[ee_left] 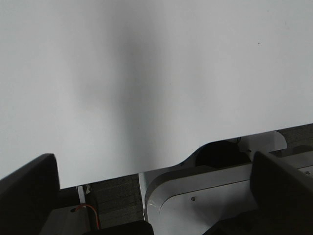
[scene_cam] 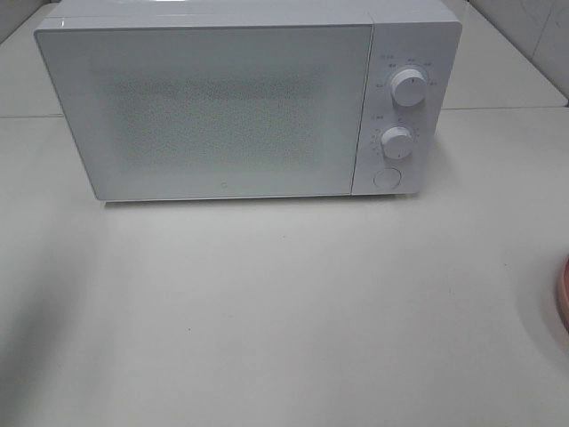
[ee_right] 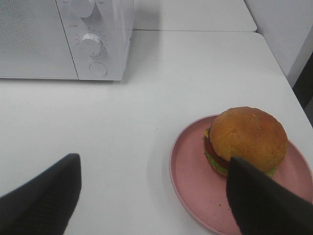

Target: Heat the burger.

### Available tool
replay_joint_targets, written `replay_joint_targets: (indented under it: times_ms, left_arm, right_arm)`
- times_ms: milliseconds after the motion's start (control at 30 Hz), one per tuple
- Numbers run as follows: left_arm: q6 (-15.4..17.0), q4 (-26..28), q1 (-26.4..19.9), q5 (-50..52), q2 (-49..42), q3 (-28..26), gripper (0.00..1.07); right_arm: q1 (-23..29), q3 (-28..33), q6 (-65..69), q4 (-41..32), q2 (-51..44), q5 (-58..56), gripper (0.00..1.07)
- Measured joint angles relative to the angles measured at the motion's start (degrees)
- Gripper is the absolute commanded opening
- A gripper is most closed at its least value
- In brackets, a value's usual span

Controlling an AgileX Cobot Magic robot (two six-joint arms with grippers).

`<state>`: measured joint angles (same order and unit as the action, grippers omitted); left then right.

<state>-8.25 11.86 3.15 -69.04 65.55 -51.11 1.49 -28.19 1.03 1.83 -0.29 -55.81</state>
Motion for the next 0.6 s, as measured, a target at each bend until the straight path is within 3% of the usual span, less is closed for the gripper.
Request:
replay_joint_targets:
  times_ms: [300, 433, 600]
  left_arm:
    - [0.0, -3.2, -0.1, 5.2, -16.4, 12.5, 0.98]
    - [0.0, -4.4, -0.1, 8.0, -28.4, 19.0, 0.98]
    - [0.2, -5.1, -0.1, 7.4, -38.7, 21.0, 0.98]
  right_arm:
    - [0.0, 0.0, 0.0, 0.0, 0.0, 0.0, 0.74]
    - [0.0, 0.0, 0.0, 0.0, 0.0, 0.0, 0.74]
    - [0.0, 0.0, 0.0, 0.0, 0.0, 0.0, 0.74]
